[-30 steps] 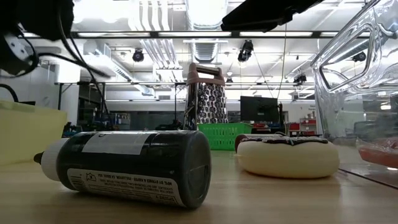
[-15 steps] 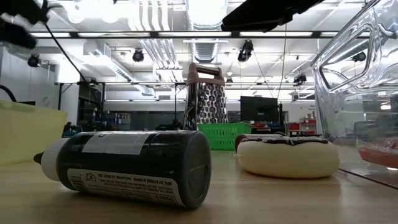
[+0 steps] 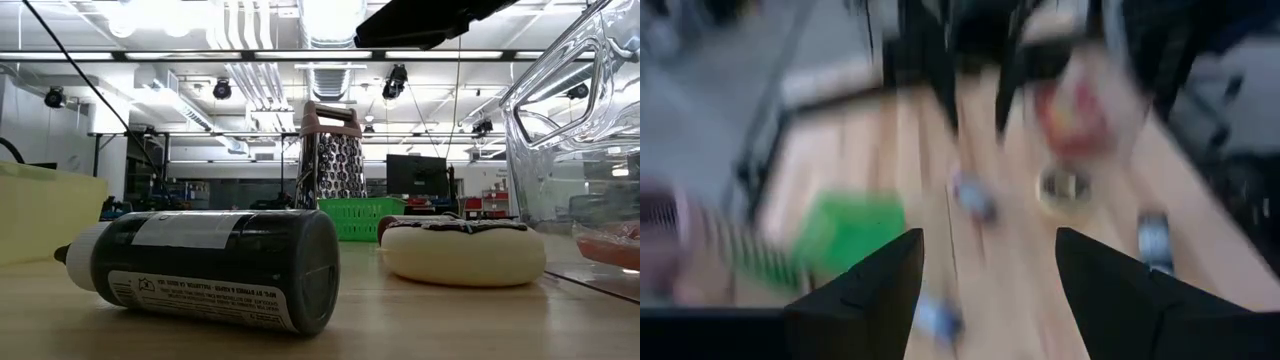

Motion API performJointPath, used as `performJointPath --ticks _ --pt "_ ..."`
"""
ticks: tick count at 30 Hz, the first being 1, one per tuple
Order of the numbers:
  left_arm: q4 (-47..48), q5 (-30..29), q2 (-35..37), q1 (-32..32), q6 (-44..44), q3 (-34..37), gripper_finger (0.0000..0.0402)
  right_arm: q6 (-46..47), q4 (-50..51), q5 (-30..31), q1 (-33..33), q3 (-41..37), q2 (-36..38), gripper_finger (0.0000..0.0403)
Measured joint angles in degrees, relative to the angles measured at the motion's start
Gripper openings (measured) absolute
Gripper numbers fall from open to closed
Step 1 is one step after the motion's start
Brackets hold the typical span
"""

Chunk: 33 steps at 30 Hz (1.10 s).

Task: Pick & Place Food Item
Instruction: Put the red ink bottle into the yellow bin

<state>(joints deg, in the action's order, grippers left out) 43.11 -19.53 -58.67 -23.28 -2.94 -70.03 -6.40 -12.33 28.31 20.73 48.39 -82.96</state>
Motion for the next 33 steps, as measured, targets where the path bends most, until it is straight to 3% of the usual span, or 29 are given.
performJointPath --ticks 6,14,19,27,33 --pt "-15.8 0.3 -1.2 1.4 -8.7 5.5 0.0231 -1.7 -4.4 0.0 0.0 -0.7 0.0 0.0203" --pt "-34.5 5.5 -2.4 3.7 -13.8 16.5 0.0231 -5.1 -14.0 -0.2 0.0 -3.7 0.0 0.0203" --pt "-42.1 6.3 -2.5 6.0 -16.1 22.9 0.0231 -4.8 -14.0 -0.1 0.0 -3.8 0.0 0.0203" --pt "-55.8 13.4 -3.3 10.8 -17.4 31.2 0.0230 -5.2 -14.2 0.6 -2.0 -3.8 0.0 0.0203" --pt "-57.8 15.7 -3.8 12.9 -18.8 32.8 0.0230 -5.2 -14.5 0.5 -4.6 -3.8 0.0 0.0203"
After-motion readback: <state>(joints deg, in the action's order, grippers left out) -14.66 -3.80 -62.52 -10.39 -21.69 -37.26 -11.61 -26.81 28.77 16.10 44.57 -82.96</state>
